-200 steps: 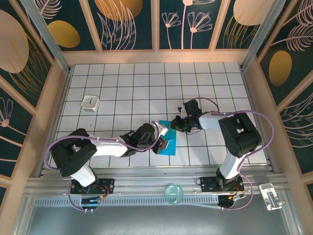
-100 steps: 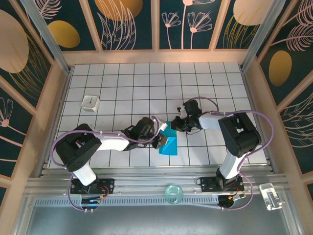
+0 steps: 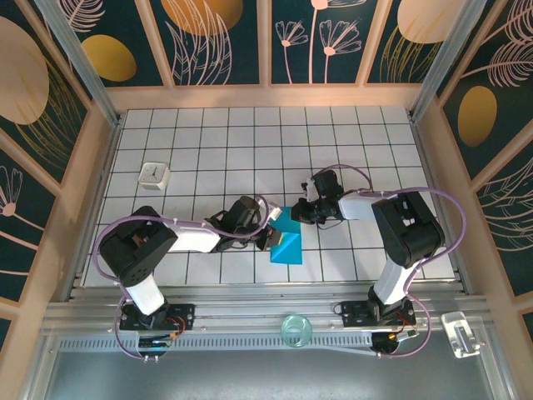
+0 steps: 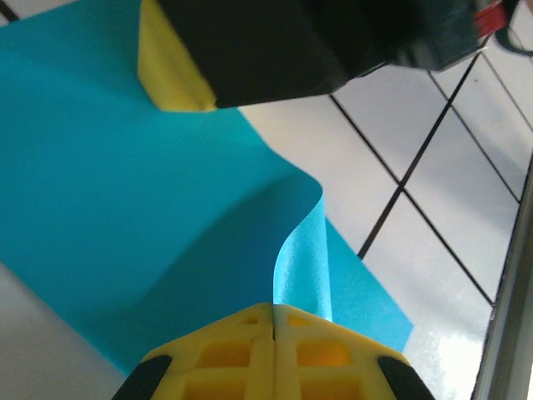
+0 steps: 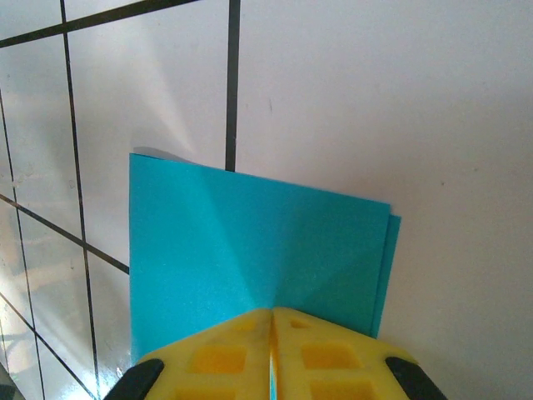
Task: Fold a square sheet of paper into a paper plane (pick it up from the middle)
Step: Fold the triangle a second time at the center of the table.
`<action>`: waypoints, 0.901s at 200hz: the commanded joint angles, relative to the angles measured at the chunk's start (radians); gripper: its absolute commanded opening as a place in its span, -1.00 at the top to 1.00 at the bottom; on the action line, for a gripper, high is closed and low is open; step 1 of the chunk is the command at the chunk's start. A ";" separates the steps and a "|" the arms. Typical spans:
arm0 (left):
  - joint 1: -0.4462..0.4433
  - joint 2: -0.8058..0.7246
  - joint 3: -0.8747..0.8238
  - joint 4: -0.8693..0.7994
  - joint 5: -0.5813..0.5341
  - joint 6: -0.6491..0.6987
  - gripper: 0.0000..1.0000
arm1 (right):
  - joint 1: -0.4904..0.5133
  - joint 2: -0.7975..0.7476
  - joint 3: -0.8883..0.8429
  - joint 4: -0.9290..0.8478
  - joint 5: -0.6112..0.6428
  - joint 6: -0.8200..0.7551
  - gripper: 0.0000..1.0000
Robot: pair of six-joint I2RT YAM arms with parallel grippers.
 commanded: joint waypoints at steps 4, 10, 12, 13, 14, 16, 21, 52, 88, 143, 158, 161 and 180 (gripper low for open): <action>0.021 0.013 0.000 0.002 0.019 0.004 1.00 | 0.007 0.040 -0.003 -0.072 0.066 -0.021 0.81; 0.023 0.012 -0.003 0.002 0.020 0.005 1.00 | 0.009 0.040 -0.002 -0.074 0.067 -0.022 0.81; 0.024 0.012 -0.003 0.002 0.020 0.005 1.00 | 0.009 0.040 -0.001 -0.073 0.068 -0.023 0.82; 0.024 0.011 -0.004 0.002 0.019 0.005 1.00 | 0.009 0.040 0.000 -0.073 0.068 -0.023 0.81; 0.025 0.012 -0.004 0.003 0.019 0.005 1.00 | 0.008 0.041 0.000 -0.075 0.068 -0.023 0.81; 0.026 0.011 -0.004 0.003 0.018 0.004 1.00 | 0.009 0.041 0.000 -0.075 0.068 -0.023 0.81; 0.026 0.011 -0.006 0.003 0.018 0.005 1.00 | 0.010 0.040 0.001 -0.075 0.068 -0.022 0.81; 0.028 0.012 -0.013 0.007 0.018 0.002 1.00 | 0.012 0.042 0.005 -0.078 0.071 -0.025 0.82; 0.028 0.016 -0.029 0.037 0.035 -0.023 1.00 | 0.013 0.048 0.009 -0.080 0.072 -0.025 0.82; 0.028 0.022 -0.052 0.078 0.022 -0.060 0.98 | 0.016 0.051 0.009 -0.078 0.071 -0.022 0.82; 0.029 0.021 -0.045 0.062 0.003 -0.054 0.98 | 0.017 0.051 0.009 -0.078 0.072 -0.022 0.82; 0.029 0.021 -0.043 0.060 0.000 -0.052 0.99 | 0.017 0.050 0.009 -0.078 0.072 -0.021 0.83; 0.029 0.025 -0.031 0.043 -0.016 -0.041 0.99 | 0.019 0.051 0.010 -0.077 0.072 -0.021 0.83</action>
